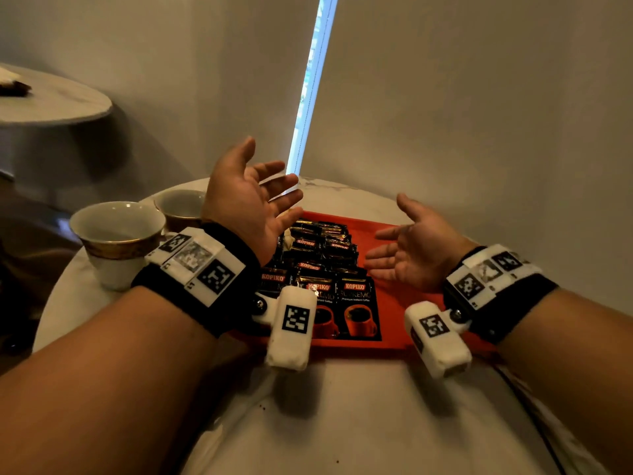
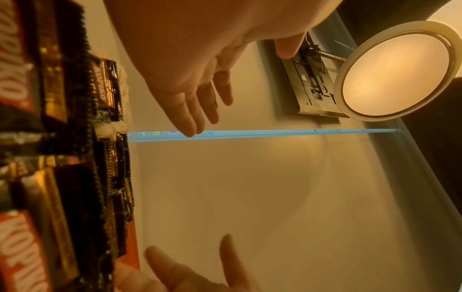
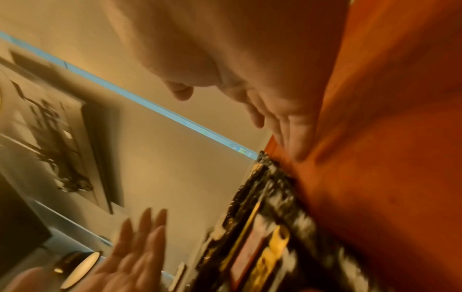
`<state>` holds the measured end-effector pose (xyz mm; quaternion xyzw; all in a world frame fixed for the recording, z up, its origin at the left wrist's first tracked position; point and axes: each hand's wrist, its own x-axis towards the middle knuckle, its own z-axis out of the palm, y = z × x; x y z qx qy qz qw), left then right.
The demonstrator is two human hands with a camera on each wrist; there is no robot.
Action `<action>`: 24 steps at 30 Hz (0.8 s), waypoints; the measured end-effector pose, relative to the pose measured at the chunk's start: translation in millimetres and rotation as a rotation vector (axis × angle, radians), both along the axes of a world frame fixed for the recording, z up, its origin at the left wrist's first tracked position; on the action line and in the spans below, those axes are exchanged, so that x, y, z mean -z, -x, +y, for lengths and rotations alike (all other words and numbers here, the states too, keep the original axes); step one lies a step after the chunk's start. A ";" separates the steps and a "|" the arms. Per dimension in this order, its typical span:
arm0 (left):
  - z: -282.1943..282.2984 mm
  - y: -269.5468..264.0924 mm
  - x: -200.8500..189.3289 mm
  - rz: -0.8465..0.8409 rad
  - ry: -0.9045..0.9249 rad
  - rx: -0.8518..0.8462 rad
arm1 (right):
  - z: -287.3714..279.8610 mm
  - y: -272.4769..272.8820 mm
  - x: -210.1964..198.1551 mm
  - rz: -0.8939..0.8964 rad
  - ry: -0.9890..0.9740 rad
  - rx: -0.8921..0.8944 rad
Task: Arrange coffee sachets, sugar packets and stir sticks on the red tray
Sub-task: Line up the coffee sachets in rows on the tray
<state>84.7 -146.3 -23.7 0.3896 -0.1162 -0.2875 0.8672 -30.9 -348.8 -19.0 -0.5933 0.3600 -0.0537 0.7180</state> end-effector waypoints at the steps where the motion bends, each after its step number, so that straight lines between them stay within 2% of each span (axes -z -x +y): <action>1: 0.1 0.6 0.2 0.006 -0.004 -0.002 | -1.1 -4.1 -1.3 0.036 -0.005 -0.017; 9: -2.1 -1.6 0.1 0.025 -0.028 0.016 | -3.5 -38.9 -4.9 0.191 0.057 -0.159; 14: -1.9 -6.1 0.0 0.039 -0.021 0.020 | -12.5 -47.9 -10.1 0.237 0.127 -0.101; 18: -3.1 -6.6 0.1 0.035 -0.023 0.009 | -14.0 -60.4 -11.8 0.270 0.115 -0.150; 21: -3.0 -7.1 0.3 0.034 -0.021 0.007 | -16.9 -70.8 -14.2 0.313 0.184 -0.191; 24: -2.4 -7.6 0.0 0.031 -0.027 0.010 | -19.8 -79.7 -17.4 0.349 0.238 -0.147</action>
